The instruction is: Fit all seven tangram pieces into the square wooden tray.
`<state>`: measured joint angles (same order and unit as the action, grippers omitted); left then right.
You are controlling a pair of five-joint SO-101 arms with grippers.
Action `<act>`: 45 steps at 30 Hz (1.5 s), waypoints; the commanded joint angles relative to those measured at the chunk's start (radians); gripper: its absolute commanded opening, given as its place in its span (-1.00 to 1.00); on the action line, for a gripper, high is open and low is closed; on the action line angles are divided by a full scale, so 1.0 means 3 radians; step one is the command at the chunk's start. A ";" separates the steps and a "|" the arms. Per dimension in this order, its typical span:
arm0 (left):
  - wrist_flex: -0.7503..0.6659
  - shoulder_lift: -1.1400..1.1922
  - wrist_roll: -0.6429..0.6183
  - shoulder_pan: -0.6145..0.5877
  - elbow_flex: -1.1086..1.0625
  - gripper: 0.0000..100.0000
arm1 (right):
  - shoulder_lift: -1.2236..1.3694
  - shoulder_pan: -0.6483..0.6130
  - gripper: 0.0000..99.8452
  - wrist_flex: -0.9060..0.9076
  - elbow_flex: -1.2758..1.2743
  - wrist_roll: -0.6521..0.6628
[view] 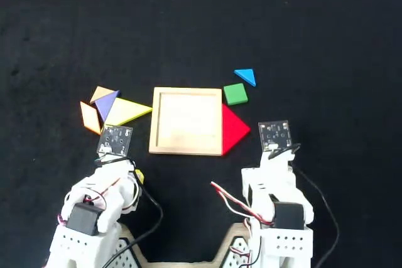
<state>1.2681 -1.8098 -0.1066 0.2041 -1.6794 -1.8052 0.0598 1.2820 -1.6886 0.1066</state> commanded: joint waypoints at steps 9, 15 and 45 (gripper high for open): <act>0.0020 -0.0036 -0.0046 0.0049 -0.0064 -0.83 | -0.0197 0.0031 -0.98 0.0031 0.0008 -0.0020; 0.0020 -0.0036 -0.0046 0.0043 -0.0064 -0.83 | -0.0197 0.0020 -0.97 0.0015 0.0008 -0.0015; -0.0808 0.0056 0.0322 -0.1112 0.1184 -0.82 | -0.0202 -0.0133 -0.97 -0.2327 0.0054 -0.0005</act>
<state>0.9720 -1.8174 -0.0238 -0.1672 -1.4676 -1.8052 -0.0184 0.6774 -1.6886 0.1051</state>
